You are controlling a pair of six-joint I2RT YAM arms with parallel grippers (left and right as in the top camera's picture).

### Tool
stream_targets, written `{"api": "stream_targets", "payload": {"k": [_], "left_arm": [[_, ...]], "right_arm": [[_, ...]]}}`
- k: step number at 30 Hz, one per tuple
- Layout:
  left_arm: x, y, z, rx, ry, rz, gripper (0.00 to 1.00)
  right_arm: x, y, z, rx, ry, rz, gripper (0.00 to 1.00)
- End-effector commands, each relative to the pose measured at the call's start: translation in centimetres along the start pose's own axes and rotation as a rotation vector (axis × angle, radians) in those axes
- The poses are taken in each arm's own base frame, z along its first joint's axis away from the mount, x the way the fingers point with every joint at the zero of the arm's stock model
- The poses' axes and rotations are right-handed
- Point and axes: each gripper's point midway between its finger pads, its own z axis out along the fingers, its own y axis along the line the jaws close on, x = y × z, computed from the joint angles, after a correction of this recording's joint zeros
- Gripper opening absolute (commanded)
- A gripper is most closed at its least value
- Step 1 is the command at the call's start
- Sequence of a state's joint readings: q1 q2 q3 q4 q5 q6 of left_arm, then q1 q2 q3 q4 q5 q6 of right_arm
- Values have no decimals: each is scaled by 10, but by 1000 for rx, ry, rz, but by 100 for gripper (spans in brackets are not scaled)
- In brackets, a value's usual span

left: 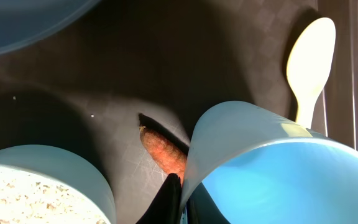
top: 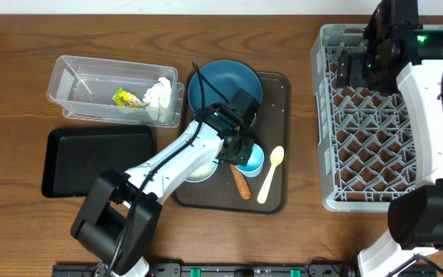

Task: Sort waste into correct bins and load items into the dishwasher rack
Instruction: 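Grasp blue cup with left gripper and lift it, then hand blue cup from left gripper to right gripper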

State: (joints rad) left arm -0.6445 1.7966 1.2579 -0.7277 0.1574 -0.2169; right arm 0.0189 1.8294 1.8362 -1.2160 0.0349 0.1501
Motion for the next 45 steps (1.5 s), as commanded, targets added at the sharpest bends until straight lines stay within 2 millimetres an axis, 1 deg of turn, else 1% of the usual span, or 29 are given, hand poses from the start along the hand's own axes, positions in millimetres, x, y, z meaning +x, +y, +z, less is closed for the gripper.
{"api": "stream_targets", "payload": {"k": [1,4,6,9,11,13,15,18,21,23,24,26,28,31,33,36,40,42,45], "left_arm": [[-7,-1,-6,15,-22,-15,6],[-22,-9,-27,106,-72,-34,6],[-37,-6,-48,145,-138,-54,6],[-60,14,-83,156,-263,-99,6],[-73,33,-104,152,-344,-138,6],[-83,52,-121,166,-409,-184,6],[-93,66,-134,232,-455,-268,6],[-109,76,-152,414,-498,-397,7],[-127,74,-169,603,-536,-434,6],[-138,65,-182,732,-553,-410,7],[-142,58,-188,794,-559,-378,7],[-147,45,-200,902,-565,-306,7],[-148,33,-209,986,-571,-210,7],[-145,24,-212,1064,-557,-114,8],[-140,19,-212,1101,-545,-48,8],[-136,17,-207,1130,-524,-17,8],[-138,19,-200,1132,-511,-28,8],[-138,20,-197,1133,-507,-32,8],[-138,20,-197,1133,-507,-33,8]], "right_arm": [[-3,-4,-5,9,-14,20,92],[-5,-5,-5,10,-19,23,91],[-8,-8,-5,13,-31,52,91],[-15,-17,-5,18,-56,118,93],[-20,-22,-5,9,-73,160,96],[-24,-18,-5,-33,-84,165,99],[-26,-8,-4,-92,-85,139,99],[-27,18,-4,-233,-79,31,99],[-23,54,-5,-420,-73,-121,99],[-18,82,-9,-578,-75,-246,99],[-13,99,-14,-681,-90,-336,99],[-7,122,-21,-833,-124,-458,99],[-3,144,-34,-1008,-188,-570,99],[3,165,-54,-1223,-324,-723,99],[7,174,-63,-1315,-400,-790,99],[11,184,-70,-1381,-471,-854,99],[19,195,-82,-1442,-552,-933,99],[23,200,-87,-1470,-583,-961,99],[28,208,-90,-1488,-590,-987,99]]}}
